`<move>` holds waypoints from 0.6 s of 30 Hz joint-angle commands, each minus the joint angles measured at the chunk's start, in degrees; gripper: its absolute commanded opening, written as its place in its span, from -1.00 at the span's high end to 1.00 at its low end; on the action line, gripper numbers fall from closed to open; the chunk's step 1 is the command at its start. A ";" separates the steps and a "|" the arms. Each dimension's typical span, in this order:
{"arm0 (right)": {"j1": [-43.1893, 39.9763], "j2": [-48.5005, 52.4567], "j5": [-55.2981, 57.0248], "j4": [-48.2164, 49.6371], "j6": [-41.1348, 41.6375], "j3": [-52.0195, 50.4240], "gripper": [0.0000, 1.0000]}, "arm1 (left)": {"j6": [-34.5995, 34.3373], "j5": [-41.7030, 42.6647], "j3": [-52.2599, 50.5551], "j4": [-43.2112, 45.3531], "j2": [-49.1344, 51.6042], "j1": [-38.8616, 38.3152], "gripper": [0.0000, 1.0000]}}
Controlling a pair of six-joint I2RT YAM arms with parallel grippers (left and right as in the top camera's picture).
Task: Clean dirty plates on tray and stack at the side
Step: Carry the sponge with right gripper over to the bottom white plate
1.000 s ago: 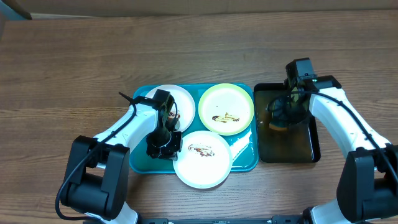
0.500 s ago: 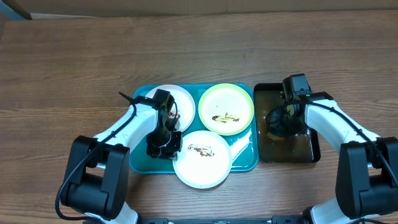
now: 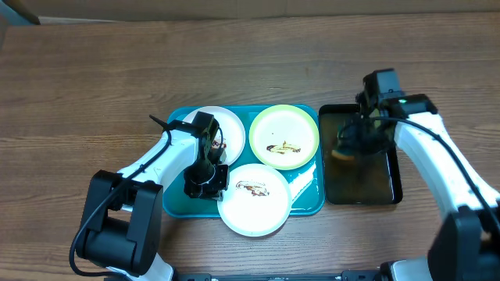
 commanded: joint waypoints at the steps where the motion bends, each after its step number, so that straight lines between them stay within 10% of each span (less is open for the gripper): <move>1: 3.61 -2.43 -8.52 -1.88 -2.62 1.31 0.92 | -0.98 -1.03 0.90 0.70 0.39 -0.37 0.92; 18: 31.50 2.80 -7.65 9.51 14.73 0.90 0.92 | -0.98 -1.01 0.90 1.77 0.39 -0.37 0.92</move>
